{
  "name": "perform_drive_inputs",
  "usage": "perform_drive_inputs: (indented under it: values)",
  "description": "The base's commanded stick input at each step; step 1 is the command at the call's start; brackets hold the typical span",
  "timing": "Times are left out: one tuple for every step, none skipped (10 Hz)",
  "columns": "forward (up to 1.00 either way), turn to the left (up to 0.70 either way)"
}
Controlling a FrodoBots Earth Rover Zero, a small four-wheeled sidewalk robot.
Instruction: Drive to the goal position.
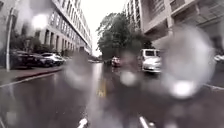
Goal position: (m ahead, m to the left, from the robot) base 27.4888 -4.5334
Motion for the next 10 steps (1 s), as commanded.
perform_drive_inputs:
  values:
    - [0.7,0.0]
    - [0.7,0.0]
    - [0.7,0.0]
    - [0.7,0.0]
    - [0.7,0.0]
    - [0.7,0.0]
    - [0.7,0.0]
    - [0.7,0.0]
    - [0.7,0.0]
    - [0.7,0.0]
